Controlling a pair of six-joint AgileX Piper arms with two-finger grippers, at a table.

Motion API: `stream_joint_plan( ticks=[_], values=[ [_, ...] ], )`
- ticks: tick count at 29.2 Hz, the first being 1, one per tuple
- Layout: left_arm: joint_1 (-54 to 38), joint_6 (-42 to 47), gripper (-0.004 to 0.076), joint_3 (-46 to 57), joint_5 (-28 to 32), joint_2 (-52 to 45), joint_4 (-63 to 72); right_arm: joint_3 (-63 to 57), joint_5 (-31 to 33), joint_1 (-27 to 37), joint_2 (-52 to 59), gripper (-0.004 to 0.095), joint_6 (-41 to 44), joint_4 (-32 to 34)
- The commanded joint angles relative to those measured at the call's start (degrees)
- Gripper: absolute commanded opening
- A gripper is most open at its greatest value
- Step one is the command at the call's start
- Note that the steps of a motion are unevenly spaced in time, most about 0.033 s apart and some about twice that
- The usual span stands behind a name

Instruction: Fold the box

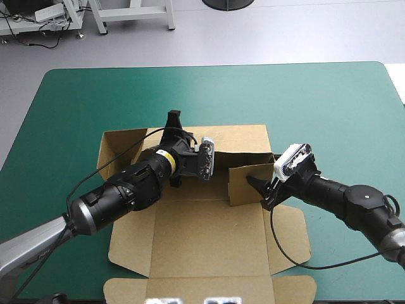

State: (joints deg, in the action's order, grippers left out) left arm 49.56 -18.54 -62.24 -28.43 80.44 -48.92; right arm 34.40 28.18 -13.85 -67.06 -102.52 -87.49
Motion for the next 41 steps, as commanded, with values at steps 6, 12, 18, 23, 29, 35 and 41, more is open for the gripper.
stream_joint_plan(
  ticks=[6,12,18,23,29,35,41],
  values=[
    [1.04,0.86,-0.0006,-0.92,3.45,-0.57,2.65,1.87,-3.42,-0.02,0.78,0.0718,-3.71,-7.41],
    [1.04,0.97,-0.0006,-0.92,4.64,-0.57,2.65,1.87,-2.47,-0.95,-1.2,0.0681,-3.3,-9.35],
    [1.04,1.2,-0.0006,-0.92,4.3,-0.57,2.65,1.87,-3.44,-4.23,-4.54,0.0586,-6.52,-14.37],
    [1.04,1.32,-0.0006,-0.92,3.93,-0.57,2.65,1.97,-3.3,-4.19,-4.66,0.0458,-8.1,-16.73],
    [1.04,2.1,-0.0006,-0.92,4.19,-0.57,2.65,1.97,1.17,-4.78,-4.7,0.0254,-8.8,-16.73],
    [1.04,2.1,-0.0006,-0.92,4.19,-0.57,2.65,1.97,3.81,-5.18,-4.7,0.0004,-11.61,-16.73],
    [1.04,0.77,-0.0005,-0.92,3.69,-0.57,2.65,1.97,5.32,-5.18,-4.7,-0.002,-10.09,-16.73]
  ],
)
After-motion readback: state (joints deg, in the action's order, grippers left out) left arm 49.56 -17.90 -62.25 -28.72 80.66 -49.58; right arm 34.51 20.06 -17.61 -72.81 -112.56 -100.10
